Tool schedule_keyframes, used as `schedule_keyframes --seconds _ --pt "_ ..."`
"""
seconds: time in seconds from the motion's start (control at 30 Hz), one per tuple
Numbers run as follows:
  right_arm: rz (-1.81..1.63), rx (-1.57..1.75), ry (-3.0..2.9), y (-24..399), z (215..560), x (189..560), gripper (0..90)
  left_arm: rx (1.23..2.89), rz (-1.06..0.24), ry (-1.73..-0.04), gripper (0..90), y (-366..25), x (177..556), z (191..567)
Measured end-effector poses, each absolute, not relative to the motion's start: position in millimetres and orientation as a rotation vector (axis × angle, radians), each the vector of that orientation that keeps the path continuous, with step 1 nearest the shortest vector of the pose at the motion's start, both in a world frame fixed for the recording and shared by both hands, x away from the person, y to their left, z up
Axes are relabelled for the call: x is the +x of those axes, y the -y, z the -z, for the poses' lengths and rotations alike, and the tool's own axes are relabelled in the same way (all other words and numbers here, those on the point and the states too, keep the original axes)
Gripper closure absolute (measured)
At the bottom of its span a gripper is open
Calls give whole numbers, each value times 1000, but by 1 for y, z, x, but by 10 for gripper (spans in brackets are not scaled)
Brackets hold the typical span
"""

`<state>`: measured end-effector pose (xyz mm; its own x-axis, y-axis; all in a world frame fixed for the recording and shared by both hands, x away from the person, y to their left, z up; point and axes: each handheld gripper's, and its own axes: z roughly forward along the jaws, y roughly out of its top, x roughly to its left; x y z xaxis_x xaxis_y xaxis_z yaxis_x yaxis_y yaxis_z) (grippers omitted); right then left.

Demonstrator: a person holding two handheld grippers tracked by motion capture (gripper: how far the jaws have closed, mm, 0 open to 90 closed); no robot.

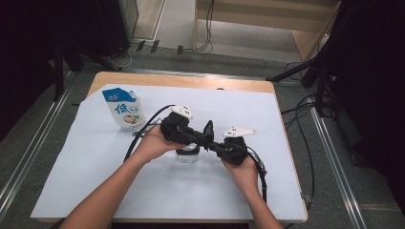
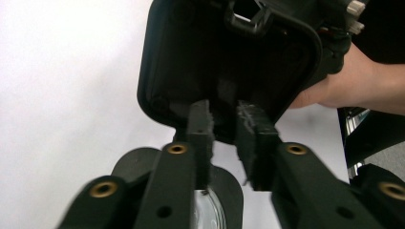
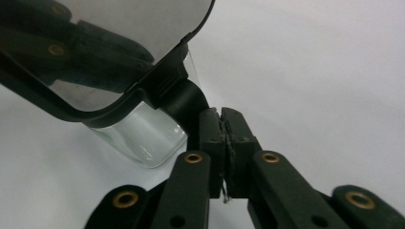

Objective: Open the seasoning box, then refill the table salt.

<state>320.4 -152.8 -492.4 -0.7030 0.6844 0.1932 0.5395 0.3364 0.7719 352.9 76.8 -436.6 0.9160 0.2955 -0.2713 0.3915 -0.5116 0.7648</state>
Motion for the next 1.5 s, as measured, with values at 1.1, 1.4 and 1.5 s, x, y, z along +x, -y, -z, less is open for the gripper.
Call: schedule_keyframes --seconds 1.1,1.4,1.5 --pt "-1345 1154 -2337 193 489 312 581 2112 59 -636 422 -158 339 444" --pt "-1340 1169 -2346 191 487 318 543 2100 13 -707 419 -185 334 445" --pt "-1340 1184 -2350 191 487 321 514 2089 -10 -738 419 -196 333 444"
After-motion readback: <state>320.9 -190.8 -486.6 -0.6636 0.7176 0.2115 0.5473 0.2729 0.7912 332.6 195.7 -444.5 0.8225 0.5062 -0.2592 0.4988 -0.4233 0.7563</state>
